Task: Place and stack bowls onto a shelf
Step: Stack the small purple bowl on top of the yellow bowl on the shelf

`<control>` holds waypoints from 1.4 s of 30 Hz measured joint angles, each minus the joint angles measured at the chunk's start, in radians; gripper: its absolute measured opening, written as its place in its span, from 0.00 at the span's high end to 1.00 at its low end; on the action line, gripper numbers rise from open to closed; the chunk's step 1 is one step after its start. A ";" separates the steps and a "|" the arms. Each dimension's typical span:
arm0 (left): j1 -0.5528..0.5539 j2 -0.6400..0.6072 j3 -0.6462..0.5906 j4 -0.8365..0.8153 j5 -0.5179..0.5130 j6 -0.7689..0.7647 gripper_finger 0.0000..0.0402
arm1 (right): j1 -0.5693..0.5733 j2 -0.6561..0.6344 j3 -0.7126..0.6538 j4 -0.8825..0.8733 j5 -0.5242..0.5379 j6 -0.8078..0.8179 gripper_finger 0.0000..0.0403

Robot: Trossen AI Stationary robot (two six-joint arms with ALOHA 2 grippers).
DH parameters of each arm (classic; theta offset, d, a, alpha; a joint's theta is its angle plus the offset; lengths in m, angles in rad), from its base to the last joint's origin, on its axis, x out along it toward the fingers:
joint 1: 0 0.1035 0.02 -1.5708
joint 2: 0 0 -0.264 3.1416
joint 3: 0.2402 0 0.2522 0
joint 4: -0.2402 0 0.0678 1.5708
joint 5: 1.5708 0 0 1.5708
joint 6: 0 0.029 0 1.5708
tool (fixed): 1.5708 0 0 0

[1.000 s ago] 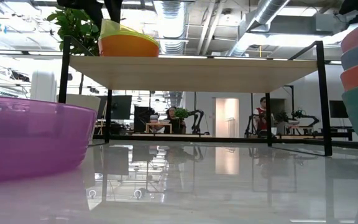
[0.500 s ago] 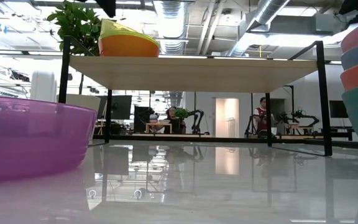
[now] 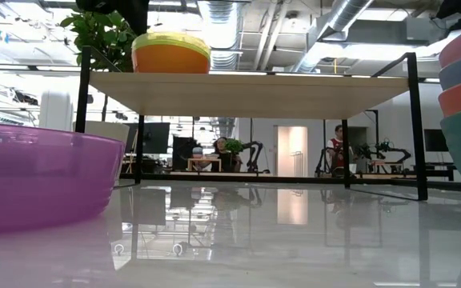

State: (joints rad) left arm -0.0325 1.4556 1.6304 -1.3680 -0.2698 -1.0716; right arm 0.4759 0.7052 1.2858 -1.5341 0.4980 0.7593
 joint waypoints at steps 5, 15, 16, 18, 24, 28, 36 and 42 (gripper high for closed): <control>-0.068 -0.014 0.067 0.096 0.087 0.021 1.00 | 0.000 0.000 0.000 0.000 -0.001 0.000 0.72; -0.382 0.122 0.066 0.153 0.109 -0.042 0.96 | 0.000 0.000 0.000 -0.001 -0.001 -0.006 0.72; -0.403 0.143 0.066 0.156 0.112 -0.051 0.94 | 0.000 0.000 0.000 -0.001 -0.001 -0.006 0.72; -0.443 0.185 0.066 0.177 0.149 -0.057 0.88 | 0.000 0.000 0.000 -0.001 -0.001 -0.006 0.72; -0.518 0.323 0.066 0.208 0.230 -0.073 0.69 | 0.000 0.000 0.000 -0.001 -0.001 -0.008 0.72; -0.533 0.409 0.066 0.187 0.257 -0.078 0.60 | 0.000 0.000 0.000 0.000 -0.001 -0.008 0.72; -0.531 0.432 -0.073 0.233 0.207 -0.153 0.54 | 0.000 0.000 0.000 0.001 0.000 -0.008 0.72; -0.534 0.348 -0.291 0.524 0.209 -0.196 0.54 | 0.000 0.000 0.000 0.001 0.000 -0.008 0.72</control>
State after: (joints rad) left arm -0.5662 1.8040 1.3390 -0.8436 -0.0605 -1.2680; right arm 0.4759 0.7052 1.2858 -1.5330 0.4976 0.7517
